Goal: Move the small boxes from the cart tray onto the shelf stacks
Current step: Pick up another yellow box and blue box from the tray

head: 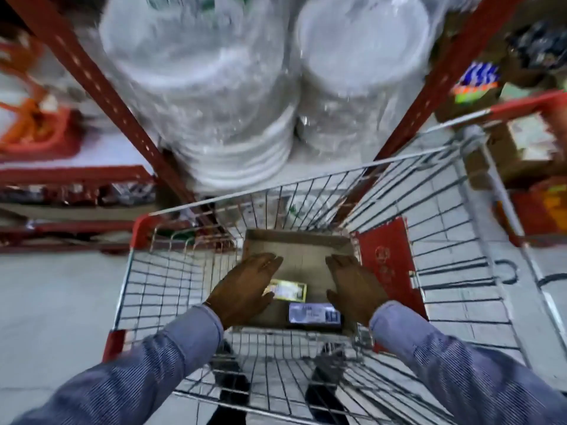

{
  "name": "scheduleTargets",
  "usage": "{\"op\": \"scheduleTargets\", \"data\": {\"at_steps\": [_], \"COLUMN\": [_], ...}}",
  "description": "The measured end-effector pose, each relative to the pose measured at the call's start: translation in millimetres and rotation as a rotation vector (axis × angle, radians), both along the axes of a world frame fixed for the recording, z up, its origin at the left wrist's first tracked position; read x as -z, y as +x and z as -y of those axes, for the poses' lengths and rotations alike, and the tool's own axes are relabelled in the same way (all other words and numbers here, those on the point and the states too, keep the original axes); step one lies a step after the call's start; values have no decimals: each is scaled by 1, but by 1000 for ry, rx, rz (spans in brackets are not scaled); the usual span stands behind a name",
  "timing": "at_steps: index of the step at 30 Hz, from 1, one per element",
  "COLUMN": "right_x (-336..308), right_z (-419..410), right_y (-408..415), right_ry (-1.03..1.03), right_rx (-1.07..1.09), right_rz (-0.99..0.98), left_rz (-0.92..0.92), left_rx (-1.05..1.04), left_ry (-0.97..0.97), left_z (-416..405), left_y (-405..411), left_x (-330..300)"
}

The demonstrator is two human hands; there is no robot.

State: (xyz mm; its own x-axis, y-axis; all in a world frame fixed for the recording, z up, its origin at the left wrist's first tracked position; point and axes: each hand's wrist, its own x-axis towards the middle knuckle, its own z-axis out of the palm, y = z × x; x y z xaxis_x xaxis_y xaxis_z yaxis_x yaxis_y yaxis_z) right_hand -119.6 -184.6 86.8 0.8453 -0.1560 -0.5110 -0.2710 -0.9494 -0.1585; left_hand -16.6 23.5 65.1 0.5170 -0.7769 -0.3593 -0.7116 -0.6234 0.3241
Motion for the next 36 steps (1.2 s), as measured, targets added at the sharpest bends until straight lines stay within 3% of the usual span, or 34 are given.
{"op": "scheduleTargets", "data": {"at_steps": [3, 8, 20, 24, 29, 36], "right_x": [61, 130, 171, 146, 70, -108], "right_z": [-5, -14, -18, -8, 6, 17], "right_y": [-2, -9, -17, -7, 19, 50], "right_ry": [22, 1, 38, 27, 48, -47], "right_rx": [-54, -139, -146, -123, -110, -110], "right_rz": [-159, -293, -205, -170, -115, 224], "left_rz": [-122, -137, -121, -114, 24, 313], "left_rx": [-16, 15, 63, -20, -78, -162], "left_ry": [77, 179, 238, 204, 53, -174], "left_z": [10, 27, 33, 32, 21, -12], "left_y": [-11, -12, 0, 15, 39, 63], "left_x": [56, 113, 162, 128, 39, -141]}}
